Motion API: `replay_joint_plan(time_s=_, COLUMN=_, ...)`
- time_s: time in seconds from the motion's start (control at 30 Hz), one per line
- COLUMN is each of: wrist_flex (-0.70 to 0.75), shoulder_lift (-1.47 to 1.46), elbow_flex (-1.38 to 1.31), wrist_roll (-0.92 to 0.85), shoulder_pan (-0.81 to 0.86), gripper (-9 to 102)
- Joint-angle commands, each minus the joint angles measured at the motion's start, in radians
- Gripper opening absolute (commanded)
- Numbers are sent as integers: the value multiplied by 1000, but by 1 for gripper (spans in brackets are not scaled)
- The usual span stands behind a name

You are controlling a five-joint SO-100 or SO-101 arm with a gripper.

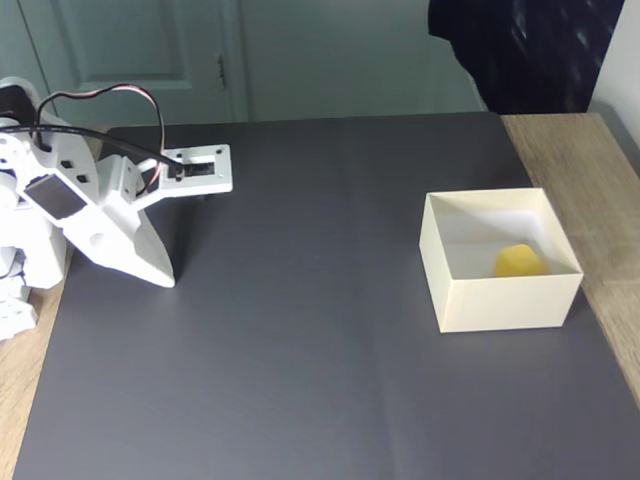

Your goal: Grasp a cube block and put it in the white box.

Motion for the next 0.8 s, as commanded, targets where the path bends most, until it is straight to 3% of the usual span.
replay_joint_plan(time_s=0.0, wrist_flex=11, shoulder_lift=6, elbow_flex=-5, wrist_roll=-26, shoulder_pan=-3, gripper=0)
replay_joint_plan(time_s=0.77, wrist_flex=12, shoulder_lift=6, elbow_flex=-5, wrist_roll=-41, shoulder_pan=0, gripper=1)
